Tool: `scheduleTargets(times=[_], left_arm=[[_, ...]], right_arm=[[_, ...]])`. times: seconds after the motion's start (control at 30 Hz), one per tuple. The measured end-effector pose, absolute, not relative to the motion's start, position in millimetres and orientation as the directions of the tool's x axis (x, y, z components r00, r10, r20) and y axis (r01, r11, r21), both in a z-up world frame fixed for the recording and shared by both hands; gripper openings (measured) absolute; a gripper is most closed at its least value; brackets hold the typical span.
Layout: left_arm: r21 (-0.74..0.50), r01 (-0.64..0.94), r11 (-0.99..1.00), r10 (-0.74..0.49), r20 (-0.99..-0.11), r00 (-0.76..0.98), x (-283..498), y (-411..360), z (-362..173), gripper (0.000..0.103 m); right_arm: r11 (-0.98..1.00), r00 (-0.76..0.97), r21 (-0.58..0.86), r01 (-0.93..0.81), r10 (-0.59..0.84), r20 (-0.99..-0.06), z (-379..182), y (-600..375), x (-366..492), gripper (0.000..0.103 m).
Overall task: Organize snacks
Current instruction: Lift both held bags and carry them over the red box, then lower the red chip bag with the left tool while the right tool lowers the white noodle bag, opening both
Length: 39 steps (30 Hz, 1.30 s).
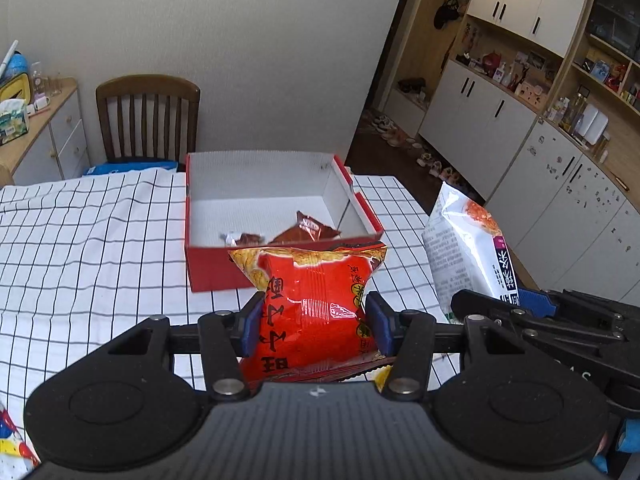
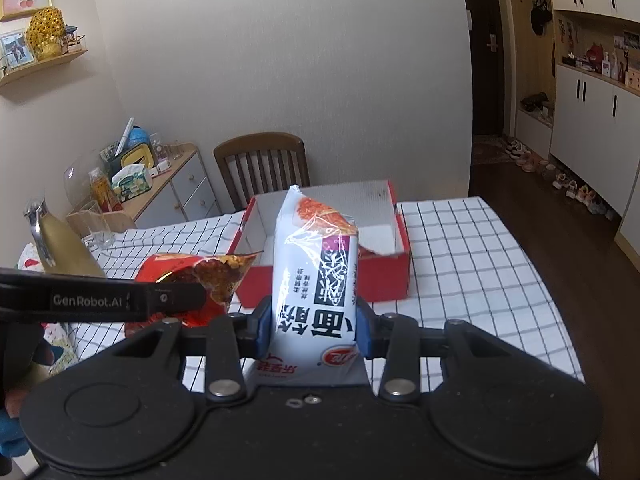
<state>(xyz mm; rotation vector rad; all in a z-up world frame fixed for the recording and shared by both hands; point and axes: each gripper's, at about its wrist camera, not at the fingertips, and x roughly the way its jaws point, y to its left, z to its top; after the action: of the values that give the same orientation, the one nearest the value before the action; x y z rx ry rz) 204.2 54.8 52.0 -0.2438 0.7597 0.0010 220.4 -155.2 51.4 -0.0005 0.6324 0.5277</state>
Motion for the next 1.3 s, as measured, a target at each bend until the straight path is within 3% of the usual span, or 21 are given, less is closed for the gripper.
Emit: scheduleTargets(times=[1.3], left_arm=[[-0.135,-0.248,0.959,0.076,-0.722,0.687,364.3,108.4,26.6,0.053]], right_arm=[[0.854,0.644,0.11,-0.508,0.461,-0.611,44.3,-96.0,392.2,0.038]])
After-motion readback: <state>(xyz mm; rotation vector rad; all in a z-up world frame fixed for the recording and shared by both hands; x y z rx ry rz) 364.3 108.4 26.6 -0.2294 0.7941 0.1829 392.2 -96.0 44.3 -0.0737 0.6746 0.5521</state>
